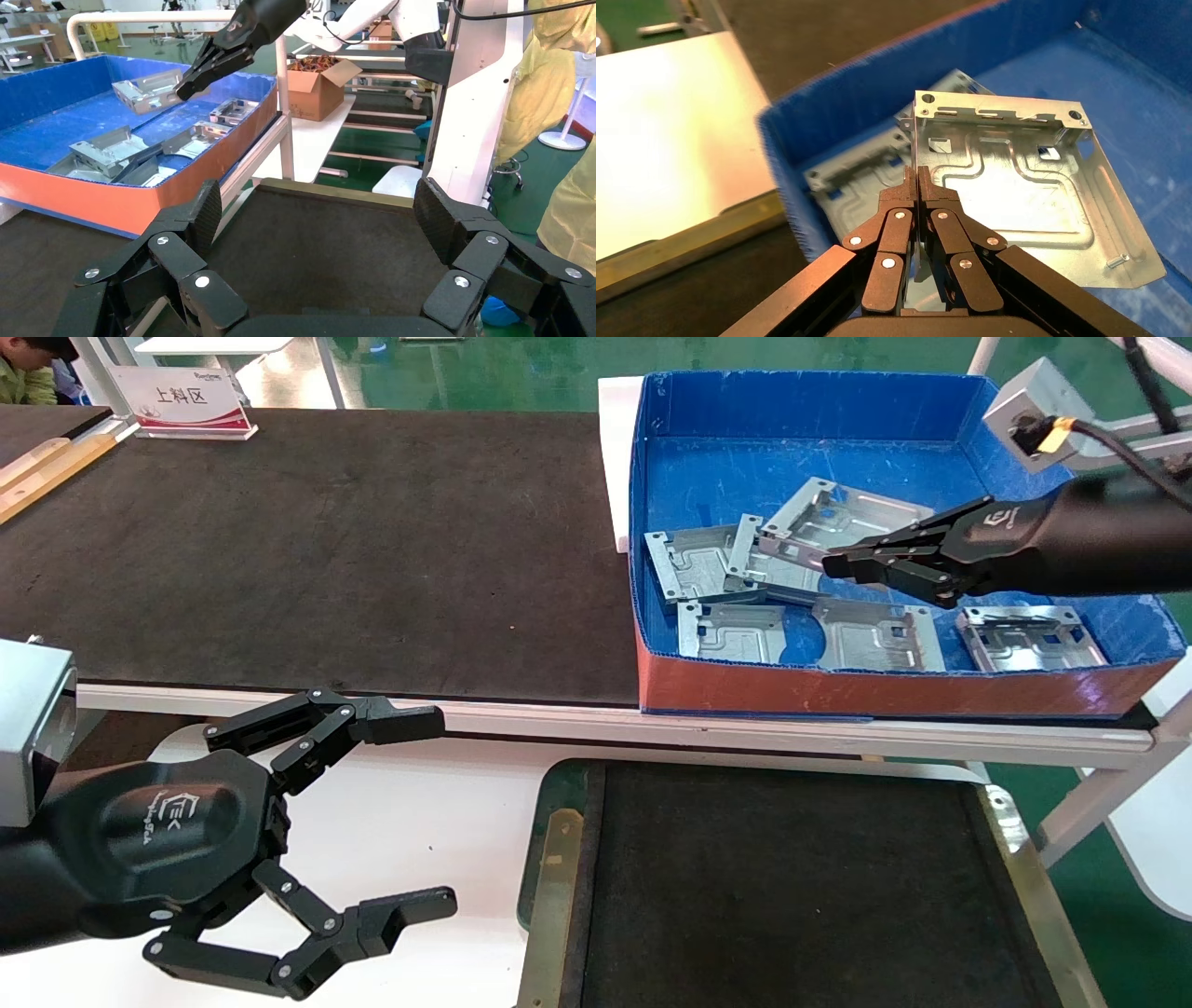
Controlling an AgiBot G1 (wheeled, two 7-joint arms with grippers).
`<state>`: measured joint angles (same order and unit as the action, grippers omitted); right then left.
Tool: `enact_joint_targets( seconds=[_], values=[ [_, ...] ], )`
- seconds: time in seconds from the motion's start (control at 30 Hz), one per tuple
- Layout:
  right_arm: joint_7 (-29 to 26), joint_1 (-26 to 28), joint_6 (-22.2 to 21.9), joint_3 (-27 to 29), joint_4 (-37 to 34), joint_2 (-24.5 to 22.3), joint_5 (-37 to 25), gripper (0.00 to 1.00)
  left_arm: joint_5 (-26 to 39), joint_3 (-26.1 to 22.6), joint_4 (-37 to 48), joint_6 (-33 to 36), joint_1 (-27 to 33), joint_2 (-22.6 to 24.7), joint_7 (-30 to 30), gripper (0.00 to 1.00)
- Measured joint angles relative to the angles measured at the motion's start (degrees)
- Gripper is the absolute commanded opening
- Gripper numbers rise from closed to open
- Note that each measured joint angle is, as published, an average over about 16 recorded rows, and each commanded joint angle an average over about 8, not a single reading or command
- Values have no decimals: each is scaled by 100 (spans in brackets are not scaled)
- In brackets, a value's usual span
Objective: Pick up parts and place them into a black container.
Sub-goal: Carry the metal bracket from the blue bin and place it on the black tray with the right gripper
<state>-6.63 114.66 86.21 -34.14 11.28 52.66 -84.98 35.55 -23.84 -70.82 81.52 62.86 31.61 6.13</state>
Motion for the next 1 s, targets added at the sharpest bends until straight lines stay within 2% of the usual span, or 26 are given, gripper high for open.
enact_joint_targets(
  seconds=[0.2, 0.4, 0.77, 1.0],
  values=[
    [88, -76, 380, -11, 411, -97, 313, 0, 0, 0, 0, 0, 0, 0, 0, 100],
    [-92, -443, 544, -187, 1348, -334, 971, 0, 0, 0, 0, 0, 0, 0, 0, 100],
    [-702, -1376, 483, -787, 3688, -1140, 2406, 0, 0, 0, 0, 0, 0, 0, 0, 100],
    [-739, -1861, 357, -1126, 4619, -1444, 2752, 0, 0, 0, 0, 0, 0, 0, 0, 100]
  ],
)
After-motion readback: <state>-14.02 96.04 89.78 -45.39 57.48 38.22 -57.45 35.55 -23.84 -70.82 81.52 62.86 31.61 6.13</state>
